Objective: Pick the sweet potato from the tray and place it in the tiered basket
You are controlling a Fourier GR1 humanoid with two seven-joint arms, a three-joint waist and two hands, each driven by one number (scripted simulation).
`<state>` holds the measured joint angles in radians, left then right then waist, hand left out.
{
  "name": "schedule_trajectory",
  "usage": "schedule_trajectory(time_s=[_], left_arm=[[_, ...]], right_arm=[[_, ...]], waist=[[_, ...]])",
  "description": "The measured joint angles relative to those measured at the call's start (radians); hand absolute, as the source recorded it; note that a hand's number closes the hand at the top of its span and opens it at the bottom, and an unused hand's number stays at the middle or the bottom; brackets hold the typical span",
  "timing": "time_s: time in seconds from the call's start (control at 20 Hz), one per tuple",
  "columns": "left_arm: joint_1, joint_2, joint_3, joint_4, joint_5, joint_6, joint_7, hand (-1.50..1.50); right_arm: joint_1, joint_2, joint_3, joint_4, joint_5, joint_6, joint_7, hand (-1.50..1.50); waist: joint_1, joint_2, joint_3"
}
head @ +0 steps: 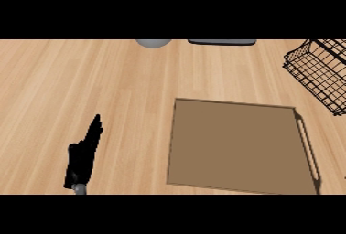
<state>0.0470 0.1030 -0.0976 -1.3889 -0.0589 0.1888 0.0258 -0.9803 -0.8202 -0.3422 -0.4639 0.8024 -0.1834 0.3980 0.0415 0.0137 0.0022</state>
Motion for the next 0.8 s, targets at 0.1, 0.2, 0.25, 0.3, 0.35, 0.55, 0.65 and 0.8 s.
schedule_trajectory(time_s=[0.1,0.2,0.25,0.3,0.35,0.55,0.65,0.8], left_arm=[[-0.01,-0.003,0.003,0.012,0.001,-0.001,-0.004,0.0],[-0.007,-0.003,0.0,0.007,-0.002,-0.001,-0.002,0.0],[-0.003,-0.004,0.001,0.004,-0.001,0.0,-0.001,0.0],[-0.004,-0.008,-0.002,0.004,-0.005,0.004,0.001,0.0],[-0.004,-0.007,-0.001,0.007,-0.005,0.003,-0.003,0.0],[0.003,-0.009,-0.001,-0.003,-0.001,-0.002,0.0,0.0],[0.003,-0.008,0.003,0.002,0.001,-0.003,-0.009,0.0],[0.003,-0.006,0.004,0.0,0.0,-0.006,-0.006,0.0]], right_arm=[[-0.016,0.011,-0.03,0.042,-0.023,-0.031,-0.024,1.5],[-0.018,0.025,-0.082,0.071,-0.072,-0.055,-0.046,-1.5],[-0.013,0.034,-0.109,0.082,-0.099,-0.068,-0.065,-1.5],[-0.021,0.031,-0.131,0.092,-0.123,-0.059,-0.079,-1.5],[-0.025,0.036,-0.154,0.1,-0.147,-0.064,-0.092,-1.5],[-0.021,0.052,-0.242,0.122,-0.235,-0.109,-0.183,-1.5],[-0.026,0.056,-0.285,0.124,-0.279,-0.13,-0.226,-1.5],[-0.03,0.041,-0.336,0.124,-0.331,-0.15,-0.287,-1.5]], waist=[[0.002,0.002,0.001],[0.003,0.003,0.001],[0.002,0.002,0.001],[0.001,0.002,0.002],[0.0,0.002,0.002],[0.002,0.003,0.002],[0.002,0.003,0.002],[0.0,0.003,0.002]])
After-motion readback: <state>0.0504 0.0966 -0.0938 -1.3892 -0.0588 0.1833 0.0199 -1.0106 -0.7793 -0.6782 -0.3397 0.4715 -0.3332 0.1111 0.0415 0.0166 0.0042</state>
